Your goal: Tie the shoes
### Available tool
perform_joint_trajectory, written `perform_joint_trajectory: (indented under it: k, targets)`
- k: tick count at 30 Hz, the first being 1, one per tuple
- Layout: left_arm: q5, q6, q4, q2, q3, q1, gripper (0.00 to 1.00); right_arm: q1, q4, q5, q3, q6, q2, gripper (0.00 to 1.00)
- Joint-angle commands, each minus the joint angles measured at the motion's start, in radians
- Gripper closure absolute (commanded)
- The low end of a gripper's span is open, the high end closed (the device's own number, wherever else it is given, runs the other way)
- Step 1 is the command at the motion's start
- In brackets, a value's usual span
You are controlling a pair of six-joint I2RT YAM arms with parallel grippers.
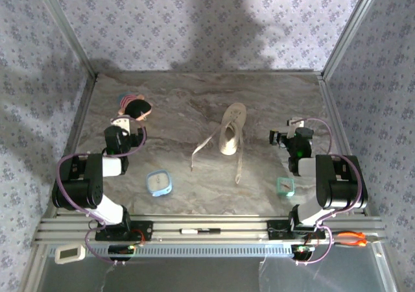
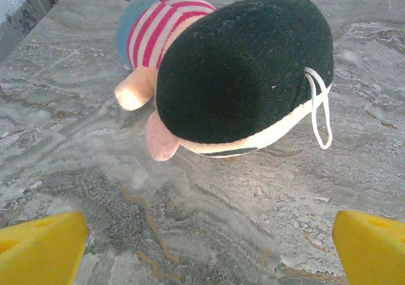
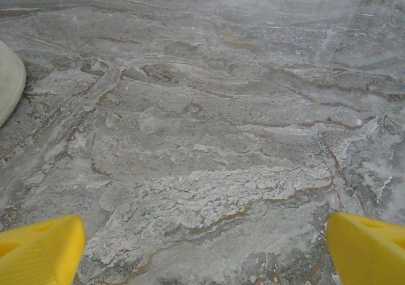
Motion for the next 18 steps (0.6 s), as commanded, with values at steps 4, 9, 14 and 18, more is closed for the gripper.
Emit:
perform_joint_trajectory:
  k: [4, 9, 14, 18]
  targets:
    - [0.019, -0.01, 0.019, 0.0, 0.006, 0.003, 0.0, -0.003, 0.021, 0.006, 0.016, -0.011, -0.001, 0.0]
    - [0.063, 0.0, -0.072, -0.035, 0.045, 0.007, 0.06, -0.002, 0.02, -0.001, 0.015, -0.014, -0.006, 0.0]
    - [0.074, 0.007, -0.429, -0.097, 0.233, 0.002, 0.14, 0.024, -0.37, 0.012, 0.198, -0.023, -0.076, 0.0]
    - [0.089, -0.031, -0.618, -0.047, 0.399, -0.041, 0.14, 0.067, -0.628, 0.056, 0.365, 0.078, -0.061, 0.0]
